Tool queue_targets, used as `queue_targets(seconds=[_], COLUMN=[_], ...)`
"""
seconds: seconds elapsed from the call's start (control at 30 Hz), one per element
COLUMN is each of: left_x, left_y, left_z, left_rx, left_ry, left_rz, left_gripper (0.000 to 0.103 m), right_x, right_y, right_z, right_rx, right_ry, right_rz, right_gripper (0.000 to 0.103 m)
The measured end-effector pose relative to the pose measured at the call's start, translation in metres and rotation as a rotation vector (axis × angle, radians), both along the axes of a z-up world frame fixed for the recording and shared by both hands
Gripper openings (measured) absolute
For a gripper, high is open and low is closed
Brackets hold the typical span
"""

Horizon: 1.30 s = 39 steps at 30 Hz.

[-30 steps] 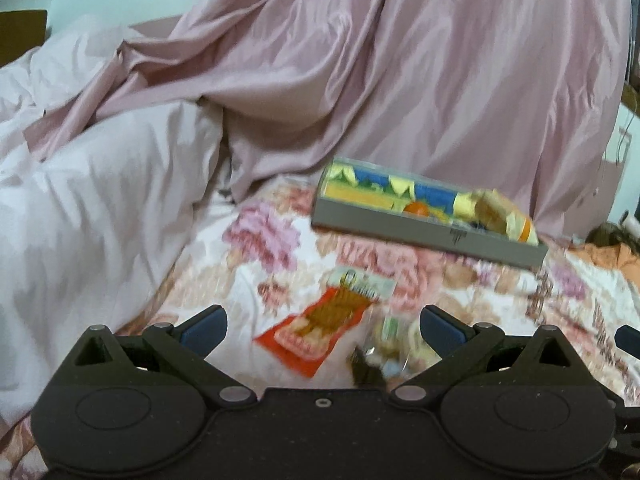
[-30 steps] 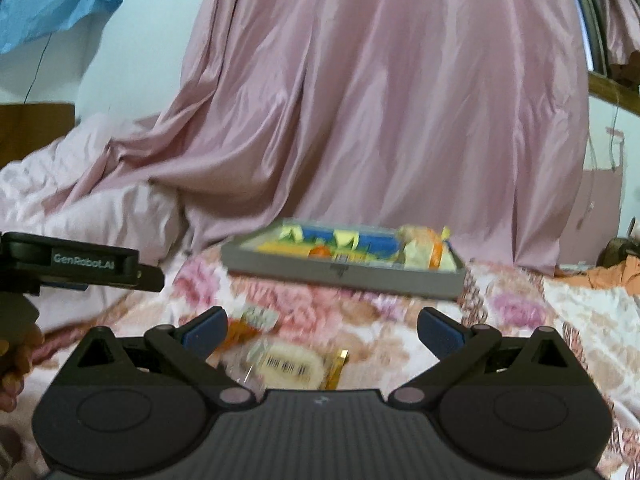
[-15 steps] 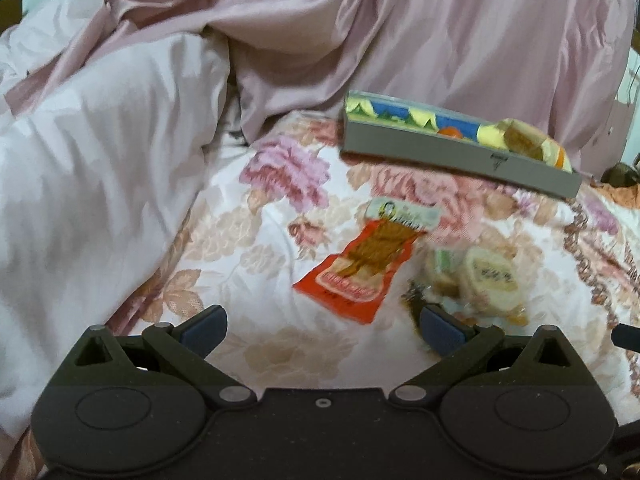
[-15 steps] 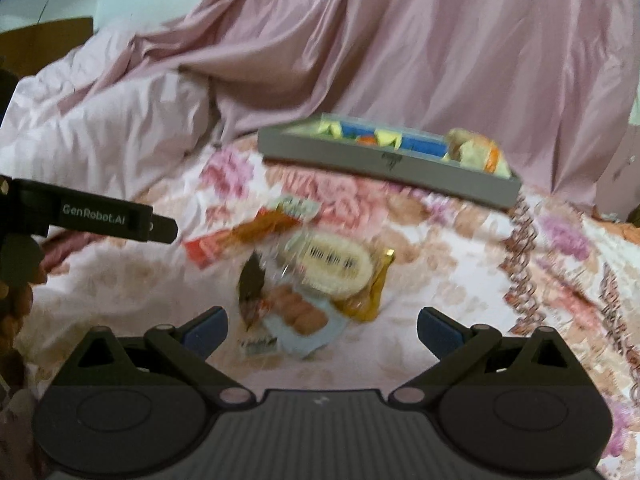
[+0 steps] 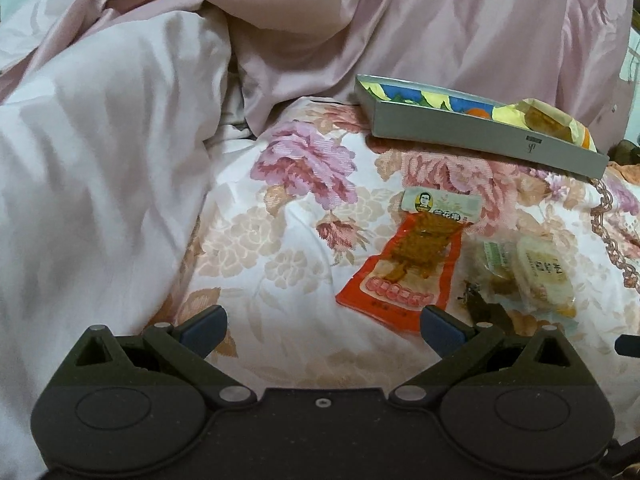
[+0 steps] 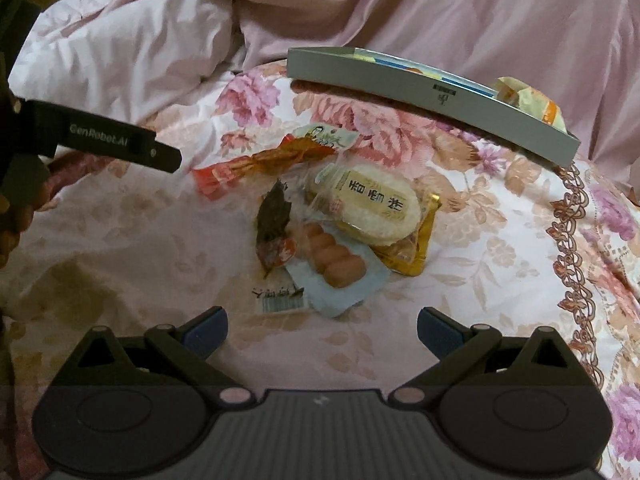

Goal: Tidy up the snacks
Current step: 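Move both grippers back toward the remaining snacks on the bedspread, then grasp the orange tofu snack pack with the left gripper while the right grasps the dark jerky pack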

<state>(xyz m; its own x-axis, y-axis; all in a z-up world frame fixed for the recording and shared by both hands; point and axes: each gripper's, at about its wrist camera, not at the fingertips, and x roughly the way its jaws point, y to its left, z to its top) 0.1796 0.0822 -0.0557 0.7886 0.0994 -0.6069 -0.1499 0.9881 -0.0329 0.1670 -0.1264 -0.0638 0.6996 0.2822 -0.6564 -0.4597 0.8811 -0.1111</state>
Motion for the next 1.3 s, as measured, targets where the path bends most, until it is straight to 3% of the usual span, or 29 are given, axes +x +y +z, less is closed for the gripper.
queue_targets(seconds=[0.2,0.47,0.6,0.7,0.83,1.1,1.3], left_x=[0.017,0.046,0.069,0.088,0.113,0.137,0.148], left_y=[0.002,-0.009,-0.025,-0.034,-0.034,-0.023,-0.026], left_z=[-0.001,0.008,0.003,-0.005,-0.015,-0.024,-0.026], left_rx=[0.001,-0.023,0.005,0.040,0.037,-0.094,-0.102], left_ry=[-0.004,-0.036,0.013,0.057,0.130,0.165,0.208], left_rz=[-0.065,-0.246,-0.370,-0.411,-0.422,-0.417,-0.431], left_gripper=[0.102,0.102,0.102,0.102,0.102,0.102,0.102], right_x=[0.011,0.020,0.021,0.023,0.032,0.050,0.066], right_y=[0.010,0.028,0.035,0.040,0.042,0.047,0.052], right_z=[-0.005,-0.009,-0.012,-0.015,-0.015,-0.017,-0.021], right_rx=[-0.036,-0.101,-0.101,-0.096,-0.032,0.017,0.015], right_ry=[-0.037,-0.158,-0.168,-0.170,-0.124,-0.104,-0.097], right_rz=[0.037,0.150,0.197,0.229,0.263,0.251,0.223], right_gripper=[0.103,0.103,0.103,0.102,0.091,0.075,0.074])
